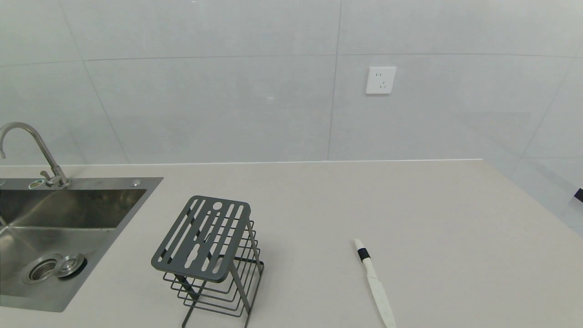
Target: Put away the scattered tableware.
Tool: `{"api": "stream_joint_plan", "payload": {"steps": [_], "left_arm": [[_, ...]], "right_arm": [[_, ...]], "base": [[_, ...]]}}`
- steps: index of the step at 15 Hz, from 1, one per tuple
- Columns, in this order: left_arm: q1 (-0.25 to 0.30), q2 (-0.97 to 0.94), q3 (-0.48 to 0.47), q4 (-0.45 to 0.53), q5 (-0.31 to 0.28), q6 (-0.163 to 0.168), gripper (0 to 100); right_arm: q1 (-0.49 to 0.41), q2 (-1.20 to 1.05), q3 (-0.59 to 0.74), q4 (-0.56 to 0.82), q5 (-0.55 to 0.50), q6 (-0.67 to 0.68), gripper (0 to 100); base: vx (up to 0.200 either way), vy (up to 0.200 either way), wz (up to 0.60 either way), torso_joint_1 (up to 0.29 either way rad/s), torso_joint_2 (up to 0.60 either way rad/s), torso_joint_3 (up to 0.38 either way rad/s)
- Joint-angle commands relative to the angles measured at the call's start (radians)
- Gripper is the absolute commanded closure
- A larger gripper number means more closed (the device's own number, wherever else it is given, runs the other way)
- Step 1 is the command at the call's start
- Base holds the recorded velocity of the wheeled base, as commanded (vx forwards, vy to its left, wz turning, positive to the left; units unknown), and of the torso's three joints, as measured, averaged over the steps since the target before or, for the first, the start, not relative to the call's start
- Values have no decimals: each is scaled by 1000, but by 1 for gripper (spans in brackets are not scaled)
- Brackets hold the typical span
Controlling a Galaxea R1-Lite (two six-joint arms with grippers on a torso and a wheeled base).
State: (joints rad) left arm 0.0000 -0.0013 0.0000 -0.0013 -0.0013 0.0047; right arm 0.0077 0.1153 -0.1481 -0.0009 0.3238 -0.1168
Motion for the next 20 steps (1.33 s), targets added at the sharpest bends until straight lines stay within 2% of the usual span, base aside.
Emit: {"api": "stream_joint_plan", "payload": {"steps": [1, 3, 7, 9, 10, 11, 12, 14, 15, 17, 20], "left_arm": [[0, 1, 0, 0, 0, 0, 0], [0, 1, 0, 0, 0, 0, 0], [0, 1, 0, 0, 0, 0, 0], [0, 1, 0, 0, 0, 0, 0], [0, 1, 0, 0, 0, 0, 0], [0, 1, 0, 0, 0, 0, 0], [0, 1, 0, 0, 0, 0, 0], [0, 1, 0, 0, 0, 0, 0], [0, 1, 0, 1, 0, 0, 0], [0, 1, 0, 0, 0, 0, 0], [0, 1, 0, 0, 0, 0, 0]], "right_arm": [[41, 190, -45, 42, 41, -1, 0], [107, 377, -73, 44, 43, -1, 0], [137, 632, -88, 24, 43, -9, 0], [169, 782, -88, -119, 41, -30, 0], [221, 922, -84, -252, 40, -34, 0], [221, 922, -84, -252, 40, -34, 0], [273, 1116, -84, -407, 37, -37, 0], [313, 1221, -84, -510, 31, -38, 0], [364, 1291, -90, -577, 26, -37, 0], [420, 1351, -108, -590, -43, -29, 0], [437, 1420, -159, -585, -155, -3, 0]], "base": [[0, 0, 0, 0, 0, 0], [0, 0, 0, 0, 0, 0], [0, 0, 0, 0, 0, 0], [0, 0, 0, 0, 0, 0], [0, 0, 0, 0, 0, 0], [0, 0, 0, 0, 0, 0], [0, 0, 0, 0, 0, 0], [0, 0, 0, 0, 0, 0], [0, 0, 0, 0, 0, 0], [0, 0, 0, 0, 0, 0], [0, 0, 0, 0, 0, 0]]}}
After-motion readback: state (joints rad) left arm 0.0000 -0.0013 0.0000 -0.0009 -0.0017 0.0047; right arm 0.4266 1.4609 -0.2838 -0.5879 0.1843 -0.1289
